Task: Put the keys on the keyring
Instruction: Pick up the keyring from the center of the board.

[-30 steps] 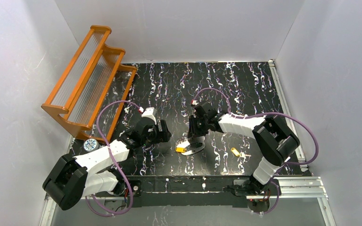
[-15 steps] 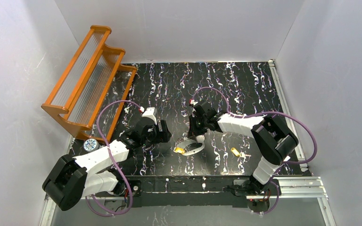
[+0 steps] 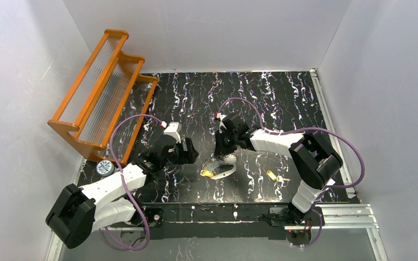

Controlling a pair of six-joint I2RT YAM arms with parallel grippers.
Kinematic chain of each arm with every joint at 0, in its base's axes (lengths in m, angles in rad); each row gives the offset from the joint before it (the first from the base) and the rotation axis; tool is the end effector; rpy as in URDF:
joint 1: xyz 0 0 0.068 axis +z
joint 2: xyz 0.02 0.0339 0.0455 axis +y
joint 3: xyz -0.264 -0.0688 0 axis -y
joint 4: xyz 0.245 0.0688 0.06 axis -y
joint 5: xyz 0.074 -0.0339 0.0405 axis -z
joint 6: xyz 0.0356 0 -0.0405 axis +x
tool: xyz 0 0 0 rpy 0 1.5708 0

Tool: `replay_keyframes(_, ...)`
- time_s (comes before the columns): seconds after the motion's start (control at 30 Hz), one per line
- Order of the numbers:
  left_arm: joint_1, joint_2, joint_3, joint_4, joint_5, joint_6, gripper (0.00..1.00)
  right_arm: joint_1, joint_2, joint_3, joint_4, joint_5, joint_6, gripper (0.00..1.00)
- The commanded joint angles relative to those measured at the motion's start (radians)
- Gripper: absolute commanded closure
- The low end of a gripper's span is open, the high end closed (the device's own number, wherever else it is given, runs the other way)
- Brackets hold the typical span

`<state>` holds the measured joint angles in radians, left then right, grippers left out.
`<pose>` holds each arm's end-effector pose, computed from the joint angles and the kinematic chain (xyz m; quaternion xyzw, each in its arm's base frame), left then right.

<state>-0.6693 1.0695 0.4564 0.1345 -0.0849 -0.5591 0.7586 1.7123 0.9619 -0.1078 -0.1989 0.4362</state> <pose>0.1785 -0.1374 0.2027 0.0250 0.8537 -0.2694 0.4450 0.2481 0.2449 0.1693 -0.1839 0.9149 0.2722 0.2346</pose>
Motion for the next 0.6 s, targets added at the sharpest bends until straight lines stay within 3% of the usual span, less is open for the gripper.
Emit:
replay_keyframes(0.0,0.008,-0.02,0.014,0.015,0.026,0.03,0.25,-0.005,0.01,0.04,0.011,-0.035,-0.02,0.86)
replay_keyframes(0.1,0.007,-0.028,0.014,0.024,0.025,0.044,0.25,-0.005,0.01,0.04,0.003,-0.03,-0.028,0.89)
replay_keyframes(0.27,0.008,-0.055,0.014,0.034,0.013,0.073,0.25,-0.005,0.029,0.061,-0.037,-0.027,-0.033,0.78)
replay_keyframes(0.4,0.007,-0.066,0.016,0.032,0.011,0.079,0.25,-0.005,0.038,0.058,-0.036,-0.057,-0.029,0.75)
replay_keyframes(0.57,0.007,-0.062,0.017,0.027,0.021,0.082,0.25,-0.005,0.064,0.06,-0.032,-0.097,-0.019,0.8)
